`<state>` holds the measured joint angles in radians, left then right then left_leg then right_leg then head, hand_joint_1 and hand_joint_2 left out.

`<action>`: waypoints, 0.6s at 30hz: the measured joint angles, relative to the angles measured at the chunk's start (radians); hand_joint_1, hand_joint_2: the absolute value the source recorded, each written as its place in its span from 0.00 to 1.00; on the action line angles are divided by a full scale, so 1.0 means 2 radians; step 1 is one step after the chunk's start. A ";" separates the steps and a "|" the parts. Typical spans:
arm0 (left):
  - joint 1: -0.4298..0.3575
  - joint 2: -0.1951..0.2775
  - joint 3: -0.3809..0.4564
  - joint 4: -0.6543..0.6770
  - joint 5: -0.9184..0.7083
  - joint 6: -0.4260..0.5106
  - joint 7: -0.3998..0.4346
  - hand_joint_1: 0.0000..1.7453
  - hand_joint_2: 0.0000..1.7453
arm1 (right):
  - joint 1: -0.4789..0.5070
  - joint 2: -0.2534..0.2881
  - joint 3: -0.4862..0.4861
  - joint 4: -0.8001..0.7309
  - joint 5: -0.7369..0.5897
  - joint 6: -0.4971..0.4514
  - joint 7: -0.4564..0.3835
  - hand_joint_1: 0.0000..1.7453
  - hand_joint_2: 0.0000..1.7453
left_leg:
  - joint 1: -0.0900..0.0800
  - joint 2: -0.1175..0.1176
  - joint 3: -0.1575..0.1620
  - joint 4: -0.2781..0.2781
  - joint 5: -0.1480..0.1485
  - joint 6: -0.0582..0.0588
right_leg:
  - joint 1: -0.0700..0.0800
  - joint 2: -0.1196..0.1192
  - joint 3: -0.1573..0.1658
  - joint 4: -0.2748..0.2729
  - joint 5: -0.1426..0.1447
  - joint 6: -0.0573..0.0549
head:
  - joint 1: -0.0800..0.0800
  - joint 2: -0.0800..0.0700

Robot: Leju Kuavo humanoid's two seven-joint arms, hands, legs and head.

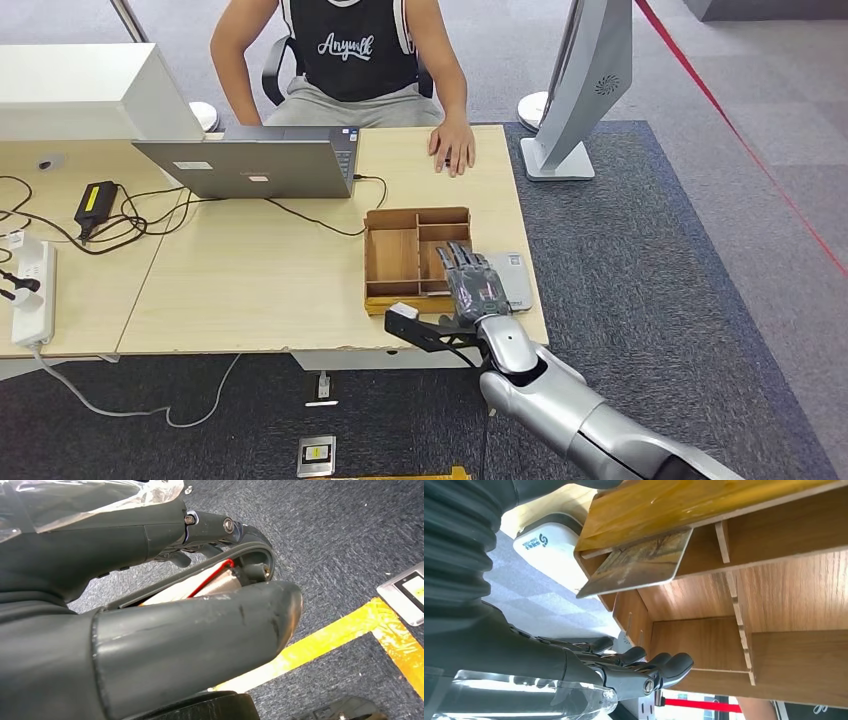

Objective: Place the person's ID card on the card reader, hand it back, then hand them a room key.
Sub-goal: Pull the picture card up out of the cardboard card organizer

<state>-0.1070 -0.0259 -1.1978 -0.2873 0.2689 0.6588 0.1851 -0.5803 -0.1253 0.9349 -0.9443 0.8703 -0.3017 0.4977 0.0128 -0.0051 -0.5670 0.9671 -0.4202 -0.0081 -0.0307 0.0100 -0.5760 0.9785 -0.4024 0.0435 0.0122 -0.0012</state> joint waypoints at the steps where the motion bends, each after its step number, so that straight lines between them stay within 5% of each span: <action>1: 0.000 0.000 0.000 0.000 0.000 0.000 0.000 0.00 0.00 | 0.000 0.001 0.000 0.003 -0.001 -0.001 -0.002 0.08 1.00 | 0.000 0.000 0.000 0.000 0.000 0.000 | 0.000 0.000 0.000 0.000 0.000 0.000 | 0.000 0.000; 10: 0.000 0.000 0.000 0.000 -0.003 0.000 -0.003 0.00 0.00 | -0.001 0.008 0.000 0.023 -0.006 -0.014 -0.017 0.82 1.00 | 0.000 0.000 0.000 0.000 0.000 0.000 | 0.000 0.000 0.000 0.000 0.000 0.000 | 0.000 0.000; 18: 0.000 0.000 0.000 0.000 -0.006 0.000 -0.003 0.00 0.00 | -0.003 0.013 0.000 0.033 -0.008 -0.022 -0.024 0.84 1.00 | 0.000 0.000 0.000 0.000 0.000 0.000 | 0.000 0.000 0.000 0.000 0.000 0.000 | 0.000 0.000</action>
<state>-0.1068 -0.0266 -1.1975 -0.2873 0.2576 0.6588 0.1786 -0.5867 -0.0993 0.9341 -0.8779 0.8553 -0.3452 0.4490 0.0128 -0.0051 -0.5671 0.9671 -0.4202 -0.0081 -0.0307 0.0100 -0.5760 0.9785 -0.4024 0.0435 0.0124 -0.0012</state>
